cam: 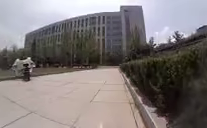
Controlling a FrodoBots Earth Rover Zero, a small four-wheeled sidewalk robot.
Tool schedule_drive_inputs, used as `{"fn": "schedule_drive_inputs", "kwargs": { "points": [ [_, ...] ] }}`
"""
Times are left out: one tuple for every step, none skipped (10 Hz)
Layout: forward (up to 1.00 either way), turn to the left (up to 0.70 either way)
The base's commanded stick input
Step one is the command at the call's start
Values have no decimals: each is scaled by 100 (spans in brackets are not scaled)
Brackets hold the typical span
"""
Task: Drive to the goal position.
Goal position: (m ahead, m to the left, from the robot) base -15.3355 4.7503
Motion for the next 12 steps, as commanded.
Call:
{"fn": "schedule_drive_inputs", "kwargs": {
  "points": [
    [0, 70],
    [0, 70],
    [0, 70],
    [0, 70],
    [0, 70],
    [0, 70],
    [0, 70],
    [0, 70],
    [0, 70],
    [0, 70],
    [0, 70],
    [0, 70]
  ]
}}
